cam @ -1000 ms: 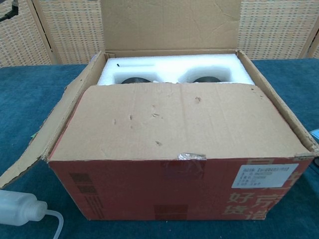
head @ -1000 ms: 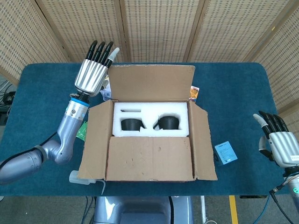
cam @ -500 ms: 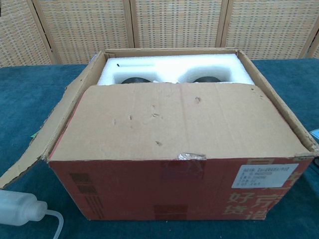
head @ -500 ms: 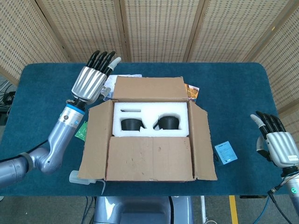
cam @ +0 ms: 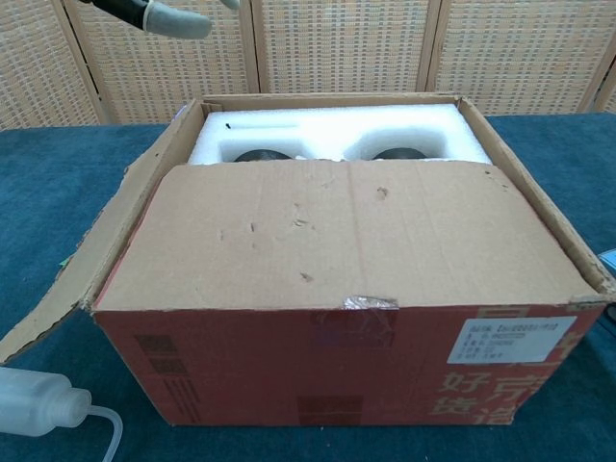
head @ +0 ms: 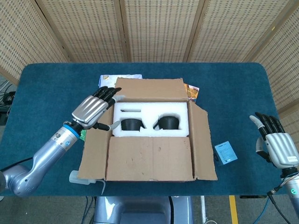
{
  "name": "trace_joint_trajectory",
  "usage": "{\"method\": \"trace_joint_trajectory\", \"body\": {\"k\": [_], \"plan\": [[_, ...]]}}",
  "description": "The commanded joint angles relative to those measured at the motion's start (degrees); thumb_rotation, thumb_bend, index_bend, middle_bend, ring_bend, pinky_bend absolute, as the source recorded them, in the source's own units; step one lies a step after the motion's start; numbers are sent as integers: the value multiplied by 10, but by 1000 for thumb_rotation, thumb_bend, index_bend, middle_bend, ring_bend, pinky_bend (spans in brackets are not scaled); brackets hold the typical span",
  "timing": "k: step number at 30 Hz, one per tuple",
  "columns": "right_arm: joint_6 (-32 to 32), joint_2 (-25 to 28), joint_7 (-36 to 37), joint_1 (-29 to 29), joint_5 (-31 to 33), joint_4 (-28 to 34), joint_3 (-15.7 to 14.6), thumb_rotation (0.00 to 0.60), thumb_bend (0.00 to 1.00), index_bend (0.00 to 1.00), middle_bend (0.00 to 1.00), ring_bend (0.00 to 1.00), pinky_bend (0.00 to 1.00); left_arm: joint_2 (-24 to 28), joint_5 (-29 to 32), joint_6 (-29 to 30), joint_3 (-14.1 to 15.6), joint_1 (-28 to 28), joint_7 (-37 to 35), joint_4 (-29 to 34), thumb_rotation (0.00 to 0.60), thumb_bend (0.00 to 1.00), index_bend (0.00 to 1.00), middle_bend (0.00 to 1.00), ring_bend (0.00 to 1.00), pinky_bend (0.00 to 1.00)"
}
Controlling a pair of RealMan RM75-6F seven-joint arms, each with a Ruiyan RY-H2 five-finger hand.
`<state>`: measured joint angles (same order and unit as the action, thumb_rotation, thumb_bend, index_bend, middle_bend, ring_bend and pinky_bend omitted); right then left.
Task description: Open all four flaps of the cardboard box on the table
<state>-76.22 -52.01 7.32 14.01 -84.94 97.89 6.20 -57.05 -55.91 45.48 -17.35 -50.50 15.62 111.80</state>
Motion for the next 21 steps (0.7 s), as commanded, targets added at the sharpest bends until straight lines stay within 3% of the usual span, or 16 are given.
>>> {"method": "trace_joint_trajectory", "body": {"k": [1,6,21], "plan": [[1,-1,1,0,0,0,0,600,852,52,43,0,43,1,-12,-7,9,9,-29,10,193,278,239,0,0,0],[0,-2,4,-1,1,-2,-1,600,852,52,43,0,43,-3,-29,-14,21,14,-54,11,185,246,306,0,0,0],[-5,-3,15,-7,1,-11,-3,600,852,52,43,0,43,-36,-31,-21,56,0,-52,8,178,222,311,0,0,0]]}}
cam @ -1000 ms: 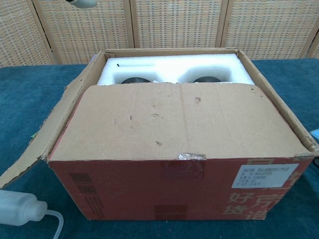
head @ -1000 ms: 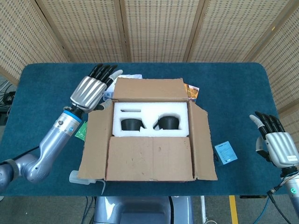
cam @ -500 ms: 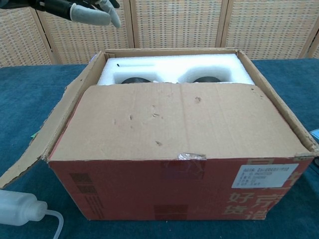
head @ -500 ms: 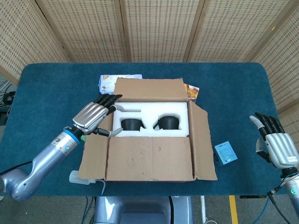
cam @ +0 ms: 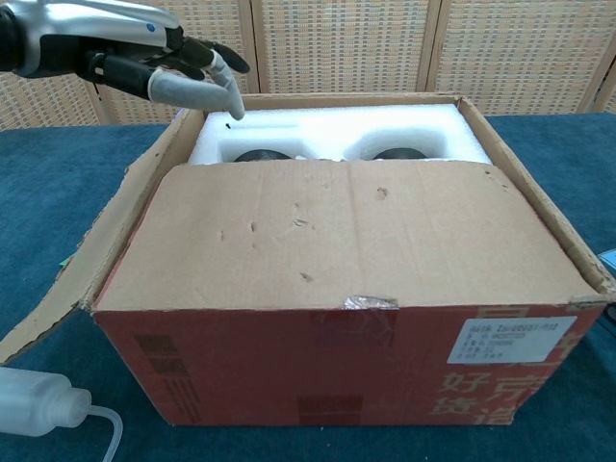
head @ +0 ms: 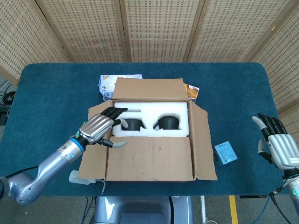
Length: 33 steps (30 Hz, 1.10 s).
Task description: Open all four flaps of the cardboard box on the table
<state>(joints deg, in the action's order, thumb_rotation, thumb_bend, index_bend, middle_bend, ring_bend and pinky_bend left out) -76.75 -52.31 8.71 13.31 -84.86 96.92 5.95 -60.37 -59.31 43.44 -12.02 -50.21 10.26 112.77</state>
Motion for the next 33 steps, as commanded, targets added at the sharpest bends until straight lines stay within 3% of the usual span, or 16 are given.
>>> {"method": "trace_joint_trajectory", "body": {"k": [1,21,33], "plan": [[0,0,2,-1,0,-2,0,600,852,52,43,0,43,-6,6,0,4,-4,3,-2,178,221,311,0,0,0],[-1,-3,14,-5,1,-13,-1,600,852,52,43,0,43,-46,35,-4,32,-28,17,-10,174,178,311,0,0,0],[-6,-3,21,-8,0,-17,-1,600,852,52,43,0,43,-26,44,-23,31,-37,-9,12,160,172,312,0,0,0]]}}
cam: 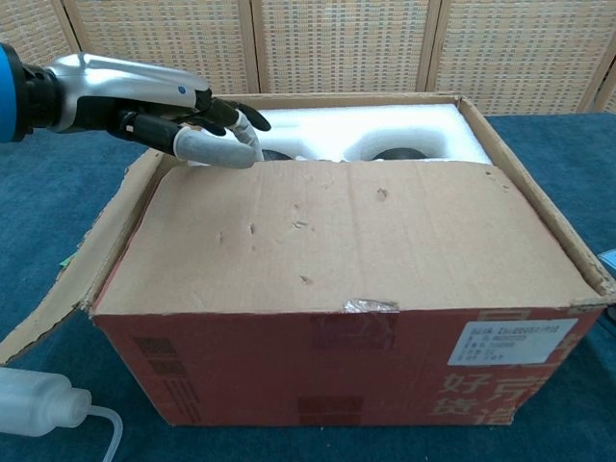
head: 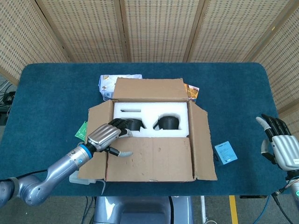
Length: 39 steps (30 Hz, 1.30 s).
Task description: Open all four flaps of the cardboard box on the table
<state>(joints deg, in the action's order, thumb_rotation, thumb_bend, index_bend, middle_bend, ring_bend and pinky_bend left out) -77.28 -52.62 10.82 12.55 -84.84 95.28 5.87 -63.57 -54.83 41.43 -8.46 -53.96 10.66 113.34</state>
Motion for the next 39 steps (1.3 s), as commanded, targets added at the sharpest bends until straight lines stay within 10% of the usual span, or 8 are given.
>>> {"method": "trace_joint_trajectory", "body": {"k": [1,26,39], "plan": [[-1,0,0,-1,0,0,0,600,852,52,43,0,43,8,-2,-4,-6,1,-17,7,160,172,312,0,0,0],[-3,1,-13,0,0,11,4,600,852,52,43,0,43,189,-235,-87,-91,86,-393,114,148,176,313,0,0,0],[-9,7,-26,-2,-1,26,5,600,852,52,43,0,43,263,-462,-48,-55,91,-629,131,111,177,312,0,0,0]]}}
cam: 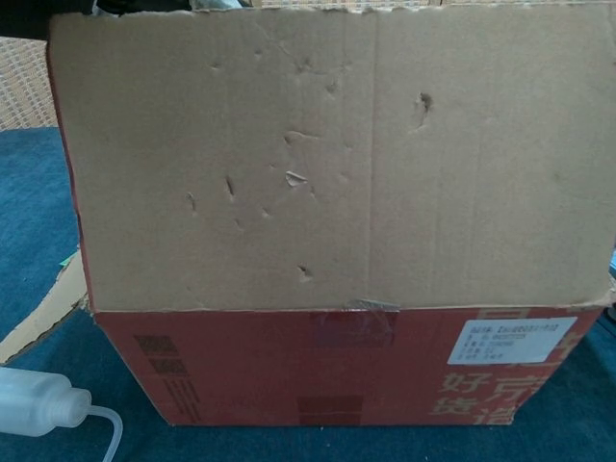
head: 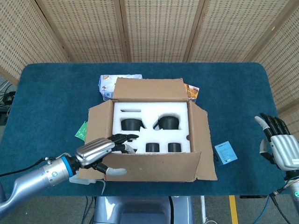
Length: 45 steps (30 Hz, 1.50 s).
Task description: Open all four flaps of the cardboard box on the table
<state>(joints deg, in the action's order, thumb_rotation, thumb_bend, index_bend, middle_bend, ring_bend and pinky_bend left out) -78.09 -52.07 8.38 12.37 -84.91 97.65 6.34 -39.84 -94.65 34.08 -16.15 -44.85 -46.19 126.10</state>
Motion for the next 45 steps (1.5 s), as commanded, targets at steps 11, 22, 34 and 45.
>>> {"method": "trace_joint_trajectory", "body": {"k": [11,22,34,45], "plan": [[-6,8,-12,-3,-2,15,2,600,852,52,43,0,43,73,-231,117,98,-40,-212,-18,101,176,312,0,0,0],[-9,11,-16,-5,-2,22,2,600,852,52,43,0,43,93,-322,154,162,-77,-249,-18,100,174,312,0,0,0],[-8,9,-7,-4,-2,15,2,600,852,52,43,0,43,97,-279,134,176,-72,-138,-17,93,206,311,0,0,0],[-16,-2,9,-8,-6,-2,1,600,845,52,43,0,43,33,-89,243,154,106,275,-43,499,261,166,0,0,0]]}}
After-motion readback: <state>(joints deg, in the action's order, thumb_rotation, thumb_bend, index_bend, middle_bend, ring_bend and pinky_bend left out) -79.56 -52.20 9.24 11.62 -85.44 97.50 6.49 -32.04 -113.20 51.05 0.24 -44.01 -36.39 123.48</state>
